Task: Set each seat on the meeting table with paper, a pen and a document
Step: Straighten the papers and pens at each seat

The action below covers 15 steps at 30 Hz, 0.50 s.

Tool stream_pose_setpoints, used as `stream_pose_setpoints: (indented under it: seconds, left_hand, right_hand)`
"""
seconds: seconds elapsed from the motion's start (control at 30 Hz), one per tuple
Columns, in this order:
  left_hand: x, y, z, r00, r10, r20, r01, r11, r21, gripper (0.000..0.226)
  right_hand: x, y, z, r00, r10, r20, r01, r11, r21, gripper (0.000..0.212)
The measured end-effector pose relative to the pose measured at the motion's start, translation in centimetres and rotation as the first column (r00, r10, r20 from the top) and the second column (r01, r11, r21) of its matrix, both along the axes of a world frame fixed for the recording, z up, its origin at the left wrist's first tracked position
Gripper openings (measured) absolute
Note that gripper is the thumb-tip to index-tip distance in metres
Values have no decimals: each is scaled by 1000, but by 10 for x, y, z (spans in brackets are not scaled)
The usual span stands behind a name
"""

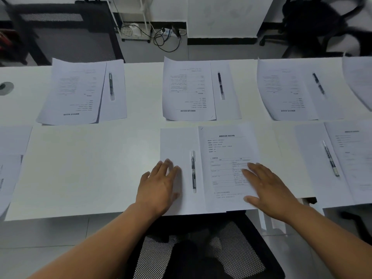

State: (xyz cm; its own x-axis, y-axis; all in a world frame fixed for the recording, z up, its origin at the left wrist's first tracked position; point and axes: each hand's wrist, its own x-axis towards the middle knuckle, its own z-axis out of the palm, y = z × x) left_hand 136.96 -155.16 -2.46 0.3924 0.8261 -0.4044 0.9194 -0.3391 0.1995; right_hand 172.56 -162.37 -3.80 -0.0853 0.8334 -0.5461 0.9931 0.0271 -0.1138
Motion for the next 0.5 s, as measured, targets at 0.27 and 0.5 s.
stream_pose_setpoints:
  seconds: [0.27,0.5]
  left_hand:
    - [-3,-2,40,998,62,-10,-61,997,50,90]
    - [4,-29,87,992,118,-33,-113,984,134,91]
  right_hand:
    - [-30,5,39,997,23,-71,-18,997,72,89]
    - [-49,-4,81,989,85,-118,-67,987,148,88]
